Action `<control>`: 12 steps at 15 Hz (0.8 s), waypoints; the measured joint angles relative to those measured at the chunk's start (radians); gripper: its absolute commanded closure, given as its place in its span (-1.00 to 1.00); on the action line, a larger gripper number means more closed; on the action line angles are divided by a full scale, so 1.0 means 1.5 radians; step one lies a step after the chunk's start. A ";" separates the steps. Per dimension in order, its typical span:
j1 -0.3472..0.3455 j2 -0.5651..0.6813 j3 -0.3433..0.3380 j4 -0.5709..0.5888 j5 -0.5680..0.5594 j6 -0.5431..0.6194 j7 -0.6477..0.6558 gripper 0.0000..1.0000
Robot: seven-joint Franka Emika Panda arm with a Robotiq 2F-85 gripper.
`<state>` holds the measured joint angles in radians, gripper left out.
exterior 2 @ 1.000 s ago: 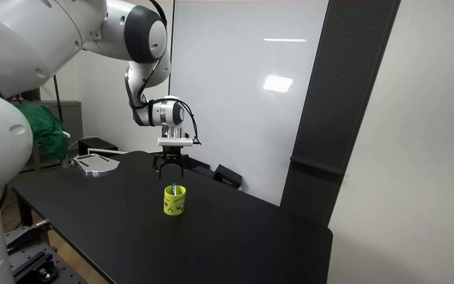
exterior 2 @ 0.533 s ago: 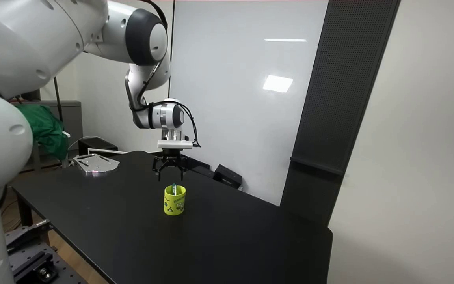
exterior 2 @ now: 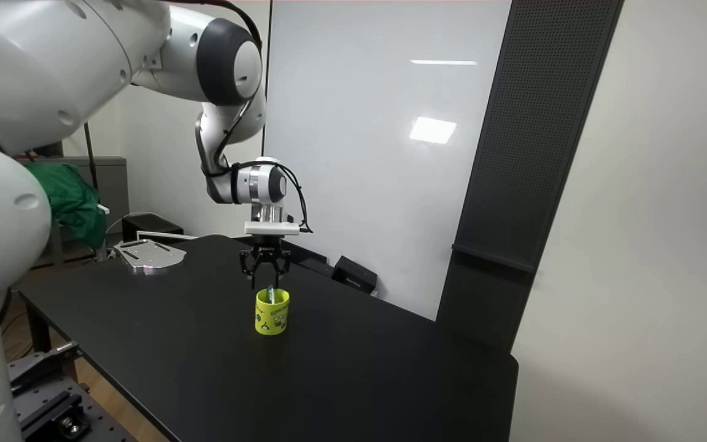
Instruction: Take the marker out of the mug and put it on the table
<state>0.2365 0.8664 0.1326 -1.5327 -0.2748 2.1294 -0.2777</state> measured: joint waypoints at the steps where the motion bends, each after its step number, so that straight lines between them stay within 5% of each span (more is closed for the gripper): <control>1: 0.000 0.000 0.000 0.000 0.000 0.000 0.000 0.50; 5: 0.000 0.002 -0.001 0.001 0.000 -0.001 0.000 0.95; 12: 0.000 0.002 -0.001 0.016 0.000 -0.021 0.000 0.88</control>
<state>0.2365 0.8697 0.1313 -1.5082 -0.2745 2.0985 -0.2772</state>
